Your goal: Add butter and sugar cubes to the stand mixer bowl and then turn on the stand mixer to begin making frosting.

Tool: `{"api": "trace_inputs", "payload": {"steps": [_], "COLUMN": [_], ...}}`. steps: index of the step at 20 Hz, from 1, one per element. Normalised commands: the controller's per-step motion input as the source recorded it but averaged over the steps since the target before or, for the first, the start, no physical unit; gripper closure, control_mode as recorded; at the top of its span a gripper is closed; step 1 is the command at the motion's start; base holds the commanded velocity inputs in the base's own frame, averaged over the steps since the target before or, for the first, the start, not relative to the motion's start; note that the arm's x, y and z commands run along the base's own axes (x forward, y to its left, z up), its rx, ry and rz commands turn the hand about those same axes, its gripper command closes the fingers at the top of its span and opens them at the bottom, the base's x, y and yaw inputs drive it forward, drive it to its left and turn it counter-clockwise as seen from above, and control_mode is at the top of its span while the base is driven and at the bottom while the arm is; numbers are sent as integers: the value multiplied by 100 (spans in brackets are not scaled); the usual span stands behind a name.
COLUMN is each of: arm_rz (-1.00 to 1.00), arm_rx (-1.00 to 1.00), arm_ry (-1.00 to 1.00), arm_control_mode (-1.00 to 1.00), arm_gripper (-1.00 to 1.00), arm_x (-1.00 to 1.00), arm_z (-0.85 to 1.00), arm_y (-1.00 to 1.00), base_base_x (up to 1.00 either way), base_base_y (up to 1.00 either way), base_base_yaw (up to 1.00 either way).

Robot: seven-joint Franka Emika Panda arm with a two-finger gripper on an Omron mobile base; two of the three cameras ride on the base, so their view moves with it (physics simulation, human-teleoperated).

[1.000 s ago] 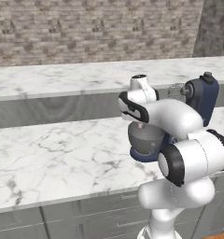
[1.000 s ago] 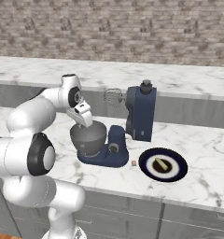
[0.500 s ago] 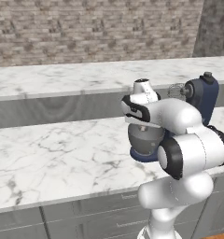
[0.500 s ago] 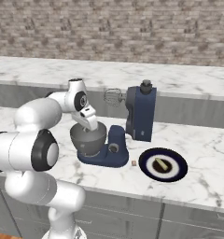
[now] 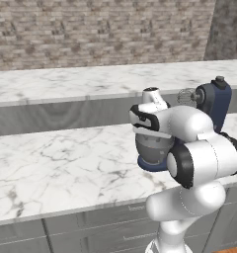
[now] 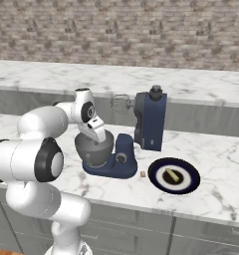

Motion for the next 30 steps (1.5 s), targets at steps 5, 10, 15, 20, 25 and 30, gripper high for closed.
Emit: {"api": "trace_inputs", "payload": {"steps": [5,10,15,20,25,30], "arm_rz": [0,-1,-4,-3,0,0], "arm_rx": [0,7,5,1,0,0], "arm_ry": [0,-9,-2,0,0,0], "arm_control_mode": [-100,-100,-100,-100,-100,-100], "arm_gripper": [-100,-100,-100,-100,-100,-100], "arm_x": [0,-38,-50,-67,-64,-43], "arm_z": [22,98,100,61,6,0], "arm_y": [0,0,-6,-29,-59,-70], "base_base_x": [0,0,0,0,0,0], "base_base_y": [0,0,0,0,0,0], "base_base_yaw": [0,0,0,0,0,0]}}
